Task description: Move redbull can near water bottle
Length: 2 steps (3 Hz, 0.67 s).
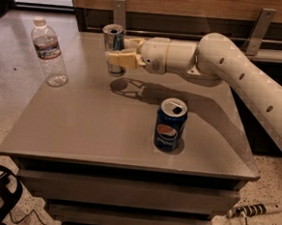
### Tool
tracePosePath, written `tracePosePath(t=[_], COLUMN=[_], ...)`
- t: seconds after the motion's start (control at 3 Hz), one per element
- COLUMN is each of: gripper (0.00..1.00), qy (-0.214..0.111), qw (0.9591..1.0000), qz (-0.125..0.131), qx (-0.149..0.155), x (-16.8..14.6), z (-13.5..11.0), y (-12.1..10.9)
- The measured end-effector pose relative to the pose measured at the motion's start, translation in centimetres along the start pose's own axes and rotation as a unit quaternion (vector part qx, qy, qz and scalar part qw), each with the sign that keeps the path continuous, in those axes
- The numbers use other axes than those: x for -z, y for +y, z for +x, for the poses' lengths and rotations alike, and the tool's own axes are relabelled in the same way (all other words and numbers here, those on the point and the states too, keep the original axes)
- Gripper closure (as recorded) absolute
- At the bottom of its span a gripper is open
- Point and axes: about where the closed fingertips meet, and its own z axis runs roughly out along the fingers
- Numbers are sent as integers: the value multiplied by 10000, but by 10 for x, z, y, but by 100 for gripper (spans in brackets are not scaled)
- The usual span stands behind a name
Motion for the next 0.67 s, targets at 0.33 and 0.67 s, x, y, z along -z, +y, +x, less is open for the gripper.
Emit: tracePosePath(t=[0.33,0.67], gripper=[100,100], qy=[69,53], qw=[9998,9992], qz=[-162,-398], qx=[-44,-69], x=[-17,-39], z=[4,7], y=[7,15])
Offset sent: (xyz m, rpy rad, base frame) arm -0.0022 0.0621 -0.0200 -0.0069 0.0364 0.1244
